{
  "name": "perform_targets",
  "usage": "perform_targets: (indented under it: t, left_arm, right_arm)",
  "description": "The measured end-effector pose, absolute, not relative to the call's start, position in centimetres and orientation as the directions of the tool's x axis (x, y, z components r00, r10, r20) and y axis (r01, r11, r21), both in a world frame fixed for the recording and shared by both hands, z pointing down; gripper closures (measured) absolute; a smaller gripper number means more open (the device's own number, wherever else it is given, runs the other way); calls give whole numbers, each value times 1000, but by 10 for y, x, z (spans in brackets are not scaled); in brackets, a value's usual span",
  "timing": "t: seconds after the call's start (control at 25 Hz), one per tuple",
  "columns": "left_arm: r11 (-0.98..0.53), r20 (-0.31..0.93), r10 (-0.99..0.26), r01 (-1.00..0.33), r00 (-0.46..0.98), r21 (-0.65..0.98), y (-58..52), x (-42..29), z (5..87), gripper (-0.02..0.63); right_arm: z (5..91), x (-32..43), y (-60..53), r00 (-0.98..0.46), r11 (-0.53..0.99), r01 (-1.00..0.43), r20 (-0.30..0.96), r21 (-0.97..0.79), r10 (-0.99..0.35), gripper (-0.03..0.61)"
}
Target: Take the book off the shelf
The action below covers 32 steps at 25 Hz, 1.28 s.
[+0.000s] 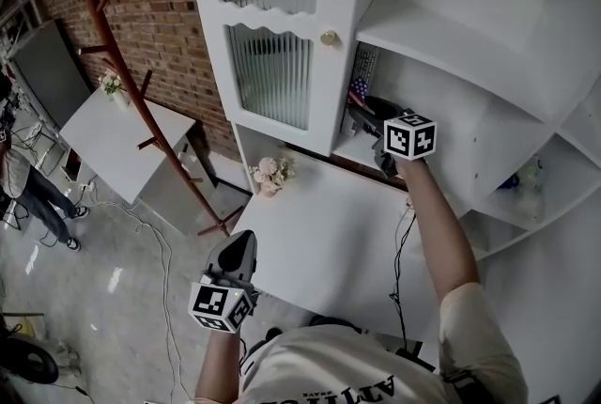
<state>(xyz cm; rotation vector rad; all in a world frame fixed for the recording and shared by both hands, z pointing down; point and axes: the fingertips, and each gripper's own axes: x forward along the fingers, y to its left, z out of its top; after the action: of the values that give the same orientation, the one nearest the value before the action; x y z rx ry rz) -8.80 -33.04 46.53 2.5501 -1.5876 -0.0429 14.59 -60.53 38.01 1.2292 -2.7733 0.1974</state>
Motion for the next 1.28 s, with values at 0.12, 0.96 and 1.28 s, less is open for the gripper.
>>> perform_targets:
  t: [0.12, 0.96, 1.28]
  left_arm:
    - [-445, 45, -890, -886, 453, 128, -329, -86, 465, 588]
    - [-482, 35, -871, -867, 489, 126, -313, -82, 463, 588]
    - [-491, 23, -867, -861, 498, 134, -314, -84, 459, 588]
  right_arm:
    - [379, 146, -599, -681, 678, -731, 144, -80, -718, 356]
    - [379, 133, -546, -717, 711, -696, 125, -101, -685, 357]
    - [382, 123, -529, -724, 717, -690, 119, -104, -680, 360]
